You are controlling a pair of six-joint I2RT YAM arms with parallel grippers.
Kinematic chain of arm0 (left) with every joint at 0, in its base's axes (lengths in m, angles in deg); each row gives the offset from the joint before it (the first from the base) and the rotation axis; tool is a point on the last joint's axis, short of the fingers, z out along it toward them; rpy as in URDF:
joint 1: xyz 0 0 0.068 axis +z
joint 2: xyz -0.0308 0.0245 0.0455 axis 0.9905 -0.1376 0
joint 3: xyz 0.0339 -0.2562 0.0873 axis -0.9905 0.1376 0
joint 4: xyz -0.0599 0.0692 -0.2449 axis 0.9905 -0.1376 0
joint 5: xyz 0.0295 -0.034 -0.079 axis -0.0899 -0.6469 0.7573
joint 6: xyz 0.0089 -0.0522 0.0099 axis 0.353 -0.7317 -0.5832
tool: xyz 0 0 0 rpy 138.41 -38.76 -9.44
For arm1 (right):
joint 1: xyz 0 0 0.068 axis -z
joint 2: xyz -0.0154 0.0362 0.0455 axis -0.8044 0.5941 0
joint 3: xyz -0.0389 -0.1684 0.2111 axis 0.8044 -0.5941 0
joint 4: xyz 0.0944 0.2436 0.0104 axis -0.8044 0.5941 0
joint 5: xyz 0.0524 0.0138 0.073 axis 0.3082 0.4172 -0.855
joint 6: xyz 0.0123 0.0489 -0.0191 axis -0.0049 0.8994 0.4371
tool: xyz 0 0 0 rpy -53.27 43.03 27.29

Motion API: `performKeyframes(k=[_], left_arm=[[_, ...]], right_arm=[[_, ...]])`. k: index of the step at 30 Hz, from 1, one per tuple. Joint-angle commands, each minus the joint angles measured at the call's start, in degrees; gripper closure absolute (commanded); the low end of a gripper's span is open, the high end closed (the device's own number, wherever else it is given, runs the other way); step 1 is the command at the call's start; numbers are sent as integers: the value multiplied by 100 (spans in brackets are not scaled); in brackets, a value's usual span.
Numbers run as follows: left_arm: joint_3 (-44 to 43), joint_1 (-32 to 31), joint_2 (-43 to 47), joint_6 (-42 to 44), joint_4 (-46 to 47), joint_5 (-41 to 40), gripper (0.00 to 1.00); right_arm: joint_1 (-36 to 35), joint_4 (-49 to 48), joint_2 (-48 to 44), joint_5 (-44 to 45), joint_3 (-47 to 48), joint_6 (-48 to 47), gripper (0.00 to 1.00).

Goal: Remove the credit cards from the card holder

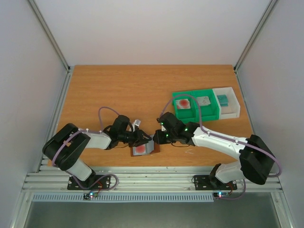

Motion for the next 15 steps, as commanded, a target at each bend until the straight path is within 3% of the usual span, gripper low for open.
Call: performKeyframes(k=[1,15], left_arm=[[-265,-160,-285,-208,754,-6,73],[-478,-183,-534,-211,846,-5,61]], right_arm=[[-19,127,-450,131,-114,-77,80],[-39,-386,-658,-439,-321,56,79]])
